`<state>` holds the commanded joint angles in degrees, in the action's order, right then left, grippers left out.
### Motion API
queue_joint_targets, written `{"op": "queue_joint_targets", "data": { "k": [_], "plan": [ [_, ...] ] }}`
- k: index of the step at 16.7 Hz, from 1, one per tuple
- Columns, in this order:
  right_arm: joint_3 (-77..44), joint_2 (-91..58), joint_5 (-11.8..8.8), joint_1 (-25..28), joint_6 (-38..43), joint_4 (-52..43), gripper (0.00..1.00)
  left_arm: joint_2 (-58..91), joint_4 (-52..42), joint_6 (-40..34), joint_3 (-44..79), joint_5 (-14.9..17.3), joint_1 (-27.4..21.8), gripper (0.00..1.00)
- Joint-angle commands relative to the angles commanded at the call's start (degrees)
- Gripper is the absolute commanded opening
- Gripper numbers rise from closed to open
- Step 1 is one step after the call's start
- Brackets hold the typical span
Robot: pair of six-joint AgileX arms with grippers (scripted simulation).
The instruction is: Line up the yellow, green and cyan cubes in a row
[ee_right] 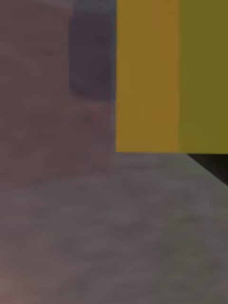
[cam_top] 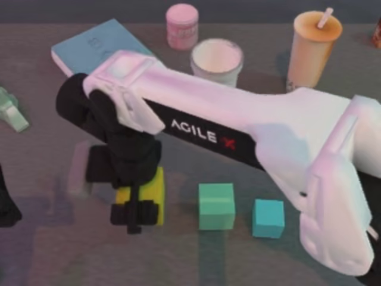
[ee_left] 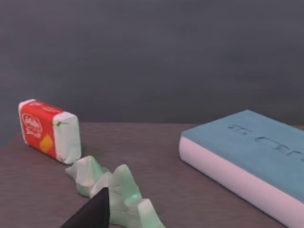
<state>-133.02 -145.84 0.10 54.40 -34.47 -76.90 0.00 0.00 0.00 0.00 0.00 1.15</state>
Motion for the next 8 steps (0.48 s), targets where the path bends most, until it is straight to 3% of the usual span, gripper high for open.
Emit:
{"op": "queue_joint_targets", "data": {
  "k": [3, 8],
  "plan": [
    [5.64, 0.61, 0.00, 0.14, -0.03, 5.14, 0.00, 0.00, 0.00, 0.00, 0.00, 0.00, 0.00, 1.00],
    [6.47, 0.68, 0.00, 0.19, -0.06, 5.98, 0.00, 0.00, 0.00, 0.00, 0.00, 0.00, 0.00, 1.00]
  ]
}}
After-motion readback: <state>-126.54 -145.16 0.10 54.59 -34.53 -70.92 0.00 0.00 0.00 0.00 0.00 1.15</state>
